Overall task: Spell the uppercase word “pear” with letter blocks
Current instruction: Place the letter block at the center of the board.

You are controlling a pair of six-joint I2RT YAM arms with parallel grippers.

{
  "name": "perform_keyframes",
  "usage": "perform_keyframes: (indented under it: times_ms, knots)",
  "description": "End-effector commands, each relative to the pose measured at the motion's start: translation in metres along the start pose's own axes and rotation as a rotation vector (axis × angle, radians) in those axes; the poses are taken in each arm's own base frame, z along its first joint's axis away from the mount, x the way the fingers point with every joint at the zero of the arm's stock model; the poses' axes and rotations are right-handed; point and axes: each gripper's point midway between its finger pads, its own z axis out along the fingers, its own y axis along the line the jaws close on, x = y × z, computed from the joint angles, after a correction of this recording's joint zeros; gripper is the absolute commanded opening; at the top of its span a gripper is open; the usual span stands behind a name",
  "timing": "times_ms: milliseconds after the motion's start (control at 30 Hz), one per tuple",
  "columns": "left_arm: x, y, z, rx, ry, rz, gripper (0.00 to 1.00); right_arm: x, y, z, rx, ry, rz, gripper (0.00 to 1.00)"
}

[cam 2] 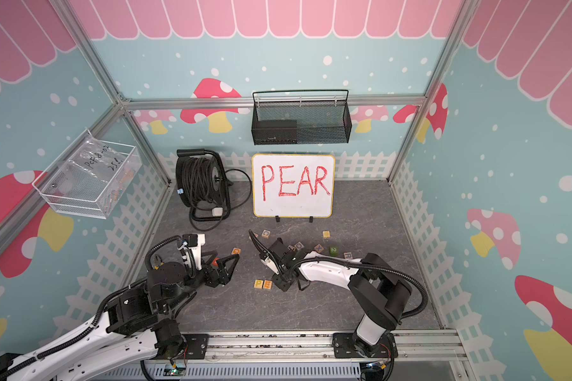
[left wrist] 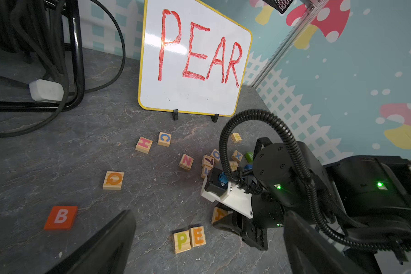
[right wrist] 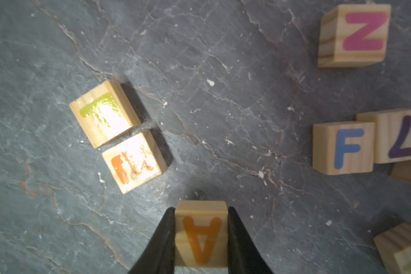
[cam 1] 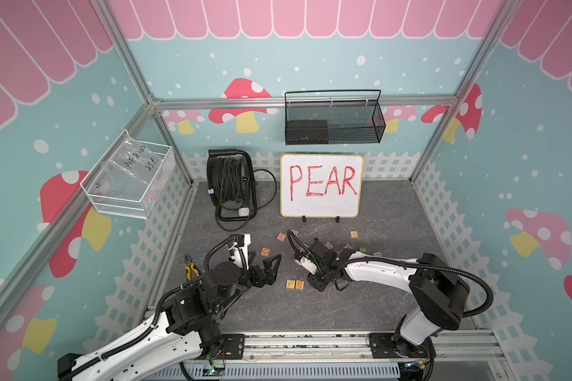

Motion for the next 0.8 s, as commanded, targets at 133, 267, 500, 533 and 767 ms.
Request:
perform_keyframes:
  times_ms: [133,267,500,533,767]
  knots:
    - [-0.002,0.015,-0.001,-0.081,-0.011,0.0,1.0,0.007,0.01,0.012,-0.005,0.032,-0.007,0.29]
    - [-0.006,0.018,-0.004,-0.104,-0.017,0.023,1.0,0.01,0.011,0.014,-0.006,0.038,-0.003,0.33]
    - [-0.003,0.02,-0.003,-0.113,-0.014,0.017,1.0,0.009,0.011,0.014,-0.004,0.03,0.022,0.45]
    - [-0.003,0.02,-0.003,-0.111,-0.012,0.015,1.0,0.009,0.012,0.013,-0.01,0.024,0.026,0.45]
    - [-0.003,0.019,-0.001,-0.111,-0.008,0.02,1.0,0.016,0.011,0.008,0.004,0.013,0.079,0.48]
